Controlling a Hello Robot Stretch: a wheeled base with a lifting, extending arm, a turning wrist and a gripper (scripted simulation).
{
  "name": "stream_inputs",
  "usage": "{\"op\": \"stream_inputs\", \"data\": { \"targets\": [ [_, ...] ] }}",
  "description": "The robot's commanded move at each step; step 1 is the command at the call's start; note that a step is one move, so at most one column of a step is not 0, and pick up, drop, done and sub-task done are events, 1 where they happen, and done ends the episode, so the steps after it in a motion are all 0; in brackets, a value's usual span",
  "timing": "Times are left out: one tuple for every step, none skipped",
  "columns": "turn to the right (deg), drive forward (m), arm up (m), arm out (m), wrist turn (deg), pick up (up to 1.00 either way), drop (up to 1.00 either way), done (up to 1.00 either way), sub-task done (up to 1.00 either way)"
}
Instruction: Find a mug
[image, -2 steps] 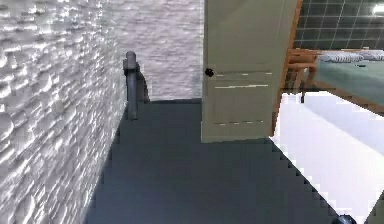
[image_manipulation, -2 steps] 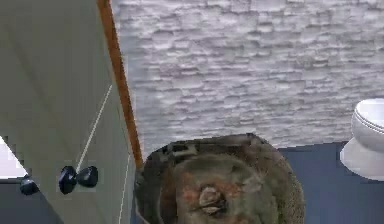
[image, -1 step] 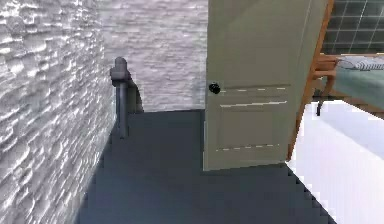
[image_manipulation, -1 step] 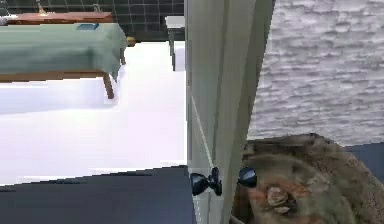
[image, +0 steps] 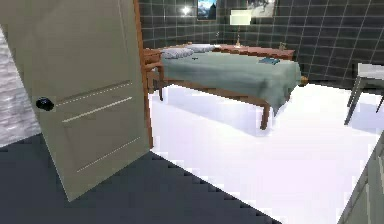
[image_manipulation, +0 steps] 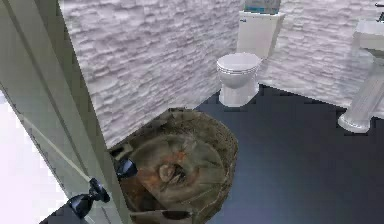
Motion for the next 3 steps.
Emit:
{"op": "stream_inputs", "data": {
  "targets": [
    [15.0,0.0,0.0,0.0,0.0,0.0,0.0,0.0,0.0],
    [0.0,0.3,0.0,0.0,0.0,0.0,0.0,0.0,0.0],
    [21.0,0.0,0.0,0.0,0.0,0.0,0.0,0.0,0.0]
  ]
}}
